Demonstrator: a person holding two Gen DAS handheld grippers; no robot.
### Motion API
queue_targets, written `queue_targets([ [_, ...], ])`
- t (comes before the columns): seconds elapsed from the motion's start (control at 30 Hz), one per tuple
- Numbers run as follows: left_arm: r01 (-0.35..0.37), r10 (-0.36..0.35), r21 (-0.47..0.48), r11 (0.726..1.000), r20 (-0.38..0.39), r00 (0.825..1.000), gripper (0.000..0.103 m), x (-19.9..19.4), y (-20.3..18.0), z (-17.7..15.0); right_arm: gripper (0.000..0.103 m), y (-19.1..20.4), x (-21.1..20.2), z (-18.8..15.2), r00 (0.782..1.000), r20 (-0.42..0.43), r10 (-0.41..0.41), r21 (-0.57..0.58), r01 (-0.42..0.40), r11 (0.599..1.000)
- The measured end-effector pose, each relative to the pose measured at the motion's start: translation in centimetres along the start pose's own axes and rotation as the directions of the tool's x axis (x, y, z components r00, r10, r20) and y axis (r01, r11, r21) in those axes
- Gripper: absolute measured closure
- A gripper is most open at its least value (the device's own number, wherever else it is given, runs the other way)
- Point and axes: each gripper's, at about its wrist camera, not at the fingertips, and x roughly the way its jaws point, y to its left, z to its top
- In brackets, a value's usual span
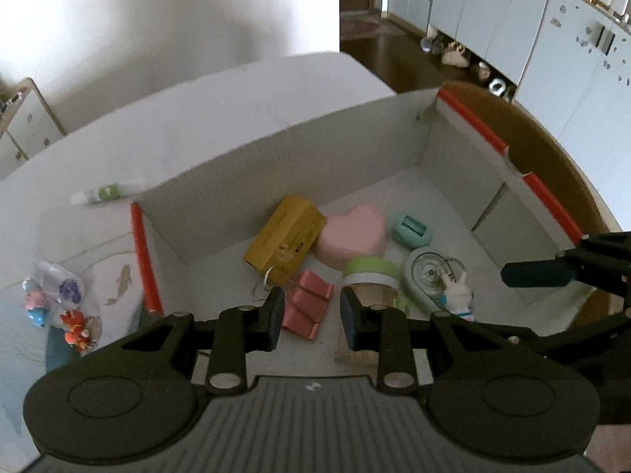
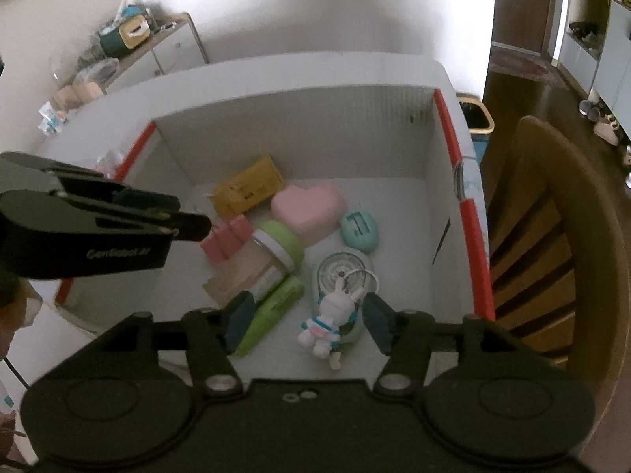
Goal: Organize rigid objects
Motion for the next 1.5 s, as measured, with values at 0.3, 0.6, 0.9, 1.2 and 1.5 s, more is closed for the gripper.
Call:
queue_targets([
  [0.3, 0.017, -0.016, -0.003, 1.0, 0.097, 0.995, 0.073, -4.1, 0.2, -1.4, 0.034, 0.8, -2.5, -0.2, 0.998, 0.058, 0.032, -0.004, -0.032, 0.999],
  [0.6, 0.012, -0.007, -0.021, 1.0, 0.243, 0.97, 0.036, -8.6, 1.5, -3.4, 0.025, 2.7, -5.4, -0.5, 0.986, 0.147, 0.081, -0.031, -0.077, 0.997],
  [0.9, 0.036, -0.017, -0.068, 0.997, 0.253, 0.967, 0.026, -10.2, 4.9, -5.6, 0.007, 5.1, -7.1, -0.2, 0.969, 0.219, 0.117, -0.052, -0.108, 0.993],
  [1.2, 0.013, 0.029, -0.129, 0.992, 0.318, 0.948, 0.02, -11.5, 10.8, -7.4, 0.001, 9.4, -6.3, 0.9, 0.961, 0.238, 0.143, -0.076, -0.128, 0.989],
  [1.5, -0.014, 0.063, -0.151, 0.988, 0.323, 0.944, 0.02, -11.5, 18.6, -7.9, 0.0, 14.9, -4.7, 2.5, 0.956, 0.236, 0.174, -0.079, -0.159, 0.984],
])
